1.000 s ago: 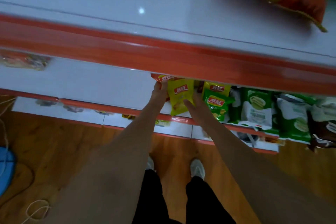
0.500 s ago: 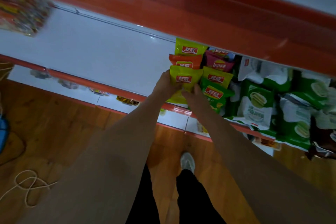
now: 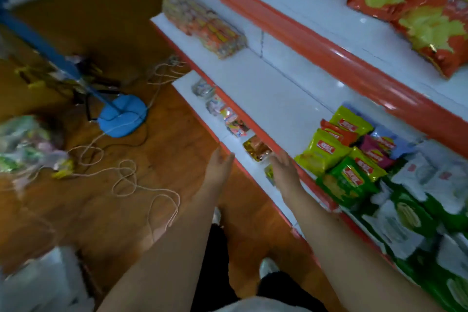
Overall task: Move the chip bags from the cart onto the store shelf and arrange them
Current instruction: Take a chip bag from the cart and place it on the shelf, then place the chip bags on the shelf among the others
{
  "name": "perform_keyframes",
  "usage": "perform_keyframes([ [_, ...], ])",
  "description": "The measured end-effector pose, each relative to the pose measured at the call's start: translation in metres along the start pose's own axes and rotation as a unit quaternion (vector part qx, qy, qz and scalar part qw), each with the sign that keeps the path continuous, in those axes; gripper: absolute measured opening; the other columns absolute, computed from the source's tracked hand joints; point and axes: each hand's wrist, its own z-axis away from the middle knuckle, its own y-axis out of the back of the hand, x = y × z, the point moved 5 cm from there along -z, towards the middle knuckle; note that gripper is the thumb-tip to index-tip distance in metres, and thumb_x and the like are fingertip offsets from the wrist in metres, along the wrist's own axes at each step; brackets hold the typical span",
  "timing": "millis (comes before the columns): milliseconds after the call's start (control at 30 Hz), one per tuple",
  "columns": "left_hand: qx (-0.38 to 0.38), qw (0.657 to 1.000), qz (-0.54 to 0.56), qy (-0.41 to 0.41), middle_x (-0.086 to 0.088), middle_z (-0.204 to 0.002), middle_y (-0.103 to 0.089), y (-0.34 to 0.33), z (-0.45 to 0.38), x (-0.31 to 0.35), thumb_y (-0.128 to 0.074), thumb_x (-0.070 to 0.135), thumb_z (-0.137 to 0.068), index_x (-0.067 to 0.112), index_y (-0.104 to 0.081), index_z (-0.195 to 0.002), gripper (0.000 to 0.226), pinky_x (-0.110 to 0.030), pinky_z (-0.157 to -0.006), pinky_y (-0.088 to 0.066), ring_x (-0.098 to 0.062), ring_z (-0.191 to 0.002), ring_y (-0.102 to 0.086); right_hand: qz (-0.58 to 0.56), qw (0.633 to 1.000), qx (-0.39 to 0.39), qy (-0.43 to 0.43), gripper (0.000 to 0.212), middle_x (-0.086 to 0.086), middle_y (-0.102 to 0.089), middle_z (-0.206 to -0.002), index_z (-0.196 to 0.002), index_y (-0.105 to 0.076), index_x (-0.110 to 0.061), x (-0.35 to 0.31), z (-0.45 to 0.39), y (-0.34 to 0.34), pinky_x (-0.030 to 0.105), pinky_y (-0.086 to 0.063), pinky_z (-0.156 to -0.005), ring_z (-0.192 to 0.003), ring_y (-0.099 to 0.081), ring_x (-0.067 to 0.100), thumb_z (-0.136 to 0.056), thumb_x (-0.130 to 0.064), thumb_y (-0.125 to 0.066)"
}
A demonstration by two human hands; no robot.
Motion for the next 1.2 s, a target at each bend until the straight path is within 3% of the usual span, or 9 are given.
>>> perform_keyframes([
  [100,0.102,0.992,0.070,0.030,-0.006,-0.148,-0.045,0.084,0.084,-0.038,-0.057,0.032,-0.098,0.017,-0.037,-0.150,0.057,-0.021,-0.094,-0.035,-0.024,-0.136,-0.046,0.044,0.990,-0.131,0.035,0.055,-0.003,-0.037,-0.153,-0.149,-0.033,-0.020,-0.007,0.069,-0.059,0.033,-0.028,-0.114,-0.139,-0.036,0.016,-0.098,-0.031,-0.049],
  [233,0.214,0.962,0.164,0.038,0.000,-0.146,-0.050,0.183,0.205,-0.104,-0.061,0.044,-0.093,0.038,-0.041,-0.144,0.055,-0.038,-0.101,-0.049,-0.021,-0.128,-0.053,0.107,0.952,-0.271,0.088,0.054,-0.002,-0.034,-0.152,-0.150,-0.030,-0.018,-0.002,0.176,-0.140,0.023,-0.025,-0.107,-0.140,-0.034,0.015,-0.100,-0.028,-0.048],
  [400,0.342,0.913,0.220,0.038,0.003,-0.141,-0.051,0.268,0.364,-0.198,-0.054,0.039,-0.097,0.031,-0.038,-0.148,0.054,-0.010,-0.071,-0.047,-0.015,-0.124,-0.052,0.189,0.878,-0.422,0.124,0.054,-0.001,-0.028,-0.157,-0.151,-0.026,-0.023,0.043,0.335,-0.225,0.035,-0.027,-0.110,-0.143,-0.030,0.021,-0.101,-0.037,-0.041],
  [533,0.412,0.873,0.252,0.062,0.002,-0.134,-0.056,0.312,0.497,-0.298,-0.054,0.034,-0.099,0.029,-0.043,-0.144,0.047,-0.009,-0.080,-0.041,-0.012,-0.116,-0.054,0.237,0.831,-0.476,0.162,0.052,-0.002,-0.033,-0.154,-0.150,-0.031,-0.021,0.103,0.469,-0.278,0.027,-0.027,-0.105,-0.140,-0.034,0.020,-0.101,-0.037,-0.041],
  [633,0.444,0.850,0.269,0.095,0.003,-0.126,-0.057,0.336,0.597,-0.375,-0.054,0.038,-0.098,0.029,-0.044,-0.143,0.047,-0.026,-0.098,-0.043,-0.017,-0.118,-0.056,0.262,0.795,-0.521,0.168,0.051,0.000,-0.037,-0.152,-0.148,-0.033,-0.020,0.161,0.569,-0.314,0.037,-0.029,-0.115,-0.138,-0.037,0.020,-0.101,-0.038,-0.041],
  [800,0.484,0.809,0.299,0.148,0.000,-0.127,-0.054,0.353,0.733,-0.474,-0.048,0.039,-0.101,0.028,-0.038,-0.147,0.049,-0.018,-0.071,-0.044,-0.010,-0.099,-0.056,0.305,0.733,-0.590,0.146,0.050,0.000,-0.041,-0.149,-0.147,-0.036,-0.018,0.249,0.706,-0.353,0.034,-0.031,-0.112,-0.137,-0.040,0.018,-0.100,-0.034,-0.044],
  [867,0.499,0.795,0.305,0.162,0.005,-0.120,-0.053,0.360,0.768,-0.508,-0.046,0.041,-0.101,0.029,-0.035,-0.149,0.050,-0.021,-0.074,-0.044,-0.004,-0.094,-0.054,0.331,0.703,-0.610,0.155,0.051,-0.001,-0.042,-0.148,-0.147,-0.036,-0.017,0.276,0.743,-0.368,0.028,-0.030,-0.105,-0.137,-0.040,0.018,-0.100,-0.034,-0.044],
  [967,0.519,0.766,0.325,0.196,0.005,-0.123,-0.055,0.377,0.803,-0.557,-0.044,0.042,-0.102,0.029,-0.035,-0.149,0.049,-0.027,-0.083,-0.042,-0.013,-0.107,-0.055,0.372,0.671,-0.622,0.155,0.051,0.001,-0.042,-0.149,-0.148,-0.035,-0.018,0.313,0.777,-0.405,0.026,-0.031,-0.097,-0.136,-0.040,0.019,-0.100,-0.034,-0.044],
  [1200,0.508,0.734,0.359,0.271,-0.004,-0.130,-0.056,0.419,0.832,-0.679,-0.051,0.037,-0.100,0.023,-0.037,-0.149,0.053,-0.025,-0.082,-0.045,-0.019,-0.114,-0.056,0.451,0.628,-0.622,0.127,0.056,0.007,-0.040,-0.151,-0.148,-0.032,-0.016,0.408,0.825,-0.512,0.035,-0.034,-0.106,-0.136,-0.041,0.024,-0.098,-0.030,-0.052],
])
